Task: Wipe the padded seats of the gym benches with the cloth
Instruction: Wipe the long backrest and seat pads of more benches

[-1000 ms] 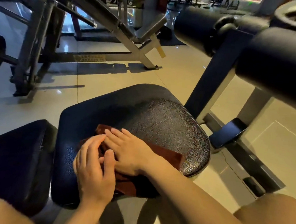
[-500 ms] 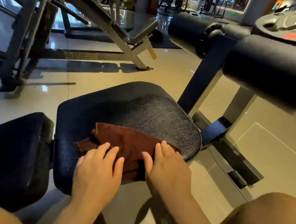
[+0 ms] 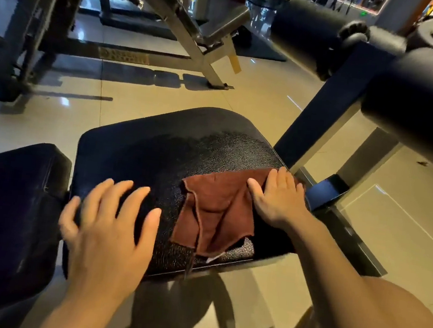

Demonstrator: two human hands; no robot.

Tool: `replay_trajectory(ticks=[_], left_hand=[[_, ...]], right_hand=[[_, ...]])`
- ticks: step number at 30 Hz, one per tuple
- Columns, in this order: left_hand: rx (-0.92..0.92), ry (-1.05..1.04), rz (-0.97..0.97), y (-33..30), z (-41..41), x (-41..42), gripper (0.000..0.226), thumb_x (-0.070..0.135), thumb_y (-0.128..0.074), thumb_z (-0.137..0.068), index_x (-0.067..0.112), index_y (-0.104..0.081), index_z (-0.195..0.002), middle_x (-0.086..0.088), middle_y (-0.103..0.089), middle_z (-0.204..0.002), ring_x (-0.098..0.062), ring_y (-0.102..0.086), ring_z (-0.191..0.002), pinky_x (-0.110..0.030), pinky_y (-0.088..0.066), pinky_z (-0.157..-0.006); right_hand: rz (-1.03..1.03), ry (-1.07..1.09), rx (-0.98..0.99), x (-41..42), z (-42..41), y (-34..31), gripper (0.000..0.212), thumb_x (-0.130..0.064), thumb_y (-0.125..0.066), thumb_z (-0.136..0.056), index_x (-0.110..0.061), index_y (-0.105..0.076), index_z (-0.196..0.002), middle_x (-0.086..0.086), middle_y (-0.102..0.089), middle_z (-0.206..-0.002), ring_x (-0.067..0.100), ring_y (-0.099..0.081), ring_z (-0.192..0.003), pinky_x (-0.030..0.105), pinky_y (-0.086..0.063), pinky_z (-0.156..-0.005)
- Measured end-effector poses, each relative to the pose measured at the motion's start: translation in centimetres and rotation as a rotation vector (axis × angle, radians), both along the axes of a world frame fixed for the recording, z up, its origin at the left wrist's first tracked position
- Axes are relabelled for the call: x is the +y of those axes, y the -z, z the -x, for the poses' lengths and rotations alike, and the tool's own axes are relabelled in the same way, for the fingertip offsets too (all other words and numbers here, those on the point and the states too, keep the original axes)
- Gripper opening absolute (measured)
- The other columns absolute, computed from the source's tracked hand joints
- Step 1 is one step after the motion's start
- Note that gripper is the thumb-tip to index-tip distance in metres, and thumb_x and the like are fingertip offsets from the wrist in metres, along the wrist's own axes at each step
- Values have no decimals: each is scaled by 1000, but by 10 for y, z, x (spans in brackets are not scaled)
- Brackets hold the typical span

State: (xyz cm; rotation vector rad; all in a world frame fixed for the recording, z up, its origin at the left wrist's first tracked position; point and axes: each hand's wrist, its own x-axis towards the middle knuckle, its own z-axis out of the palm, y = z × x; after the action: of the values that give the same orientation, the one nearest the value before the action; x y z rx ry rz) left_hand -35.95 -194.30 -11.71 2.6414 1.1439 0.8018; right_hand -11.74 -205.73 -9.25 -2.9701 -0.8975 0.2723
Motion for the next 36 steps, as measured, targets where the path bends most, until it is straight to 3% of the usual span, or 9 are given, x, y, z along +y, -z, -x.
replay_trajectory(ticks=[4, 8, 11, 14, 21, 24, 30, 36], left_hand=[[-4, -83, 43, 21, 1, 7, 52, 47, -32, -92, 19, -59, -127, -10, -51, -138, -31, -28, -141, -63, -11, -110], [-118, -69, -2, 20, -8, 7, 48, 40, -35, -93, 16, -55, -130, -6, -54, -137, -27, -33, -140, -54, -9, -115], [-181, -52, -85, 23, -9, 5, 45, 32, -39, -94, 15, -51, -133, -7, -53, -140, -28, -33, -140, -48, -3, -117], [-237, -58, -102, 25, -9, 5, 46, 31, -38, -95, 16, -45, -137, -7, -49, -144, -26, -31, -142, -46, -2, -118], [-273, -55, -79, 22, -7, 5, 49, 38, -25, -102, 13, -45, -138, -10, -50, -143, -25, -32, -140, -47, -5, -118], [-327, -29, -59, 21, -4, 4, 48, 34, -28, -99, 10, -46, -138, -10, -50, -142, -24, -32, -139, -45, -6, -118], [-374, -47, -12, 20, -3, 4, 48, 28, -29, -97, 6, -55, -131, -11, -55, -138, -24, -39, -135, -31, -6, -118], [-340, -22, -18, 20, -7, 2, 45, 30, -33, -98, 8, -59, -127, -10, -59, -133, -22, -42, -133, -29, -9, -117]], right_hand=[[-79, -204, -85, 15, -44, 3, 76, -59, -16, -98, -10, -13, -155, 10, -5, -164, 23, -5, -151, 42, -4, -121], [-34, -377, -59, 34, -79, -1, 85, -64, -8, -89, -12, -10, -156, 9, -5, -164, 19, -5, -151, 35, -4, -121], [-5, -435, -136, 71, -87, 6, 75, -57, -13, -100, -7, -15, -155, 14, -11, -163, 23, -10, -150, 38, -8, -121], [8, -469, -126, 95, -61, 9, 72, -54, -16, -103, -4, -11, -155, 14, -7, -163, 24, -7, -151, 38, -4, -120], [-64, -773, 39, 95, 82, 12, 73, -56, -13, -101, -9, -3, -156, 8, 2, -164, 19, 4, -151, 36, 4, -122], [-106, -750, 56, 80, 86, 11, 73, -59, -15, -100, -13, -5, -157, 4, 0, -165, 15, 4, -151, 34, 5, -122], [-69, -508, -82, 15, 3, 3, 73, -61, -17, -99, -18, -9, -157, 1, -3, -165, 13, -2, -151, 31, 4, -120], [-52, -528, 40, -62, 11, -2, 85, -76, 17, -77, -36, 11, -151, -18, 16, -157, -1, 16, -146, 21, 19, -115]])
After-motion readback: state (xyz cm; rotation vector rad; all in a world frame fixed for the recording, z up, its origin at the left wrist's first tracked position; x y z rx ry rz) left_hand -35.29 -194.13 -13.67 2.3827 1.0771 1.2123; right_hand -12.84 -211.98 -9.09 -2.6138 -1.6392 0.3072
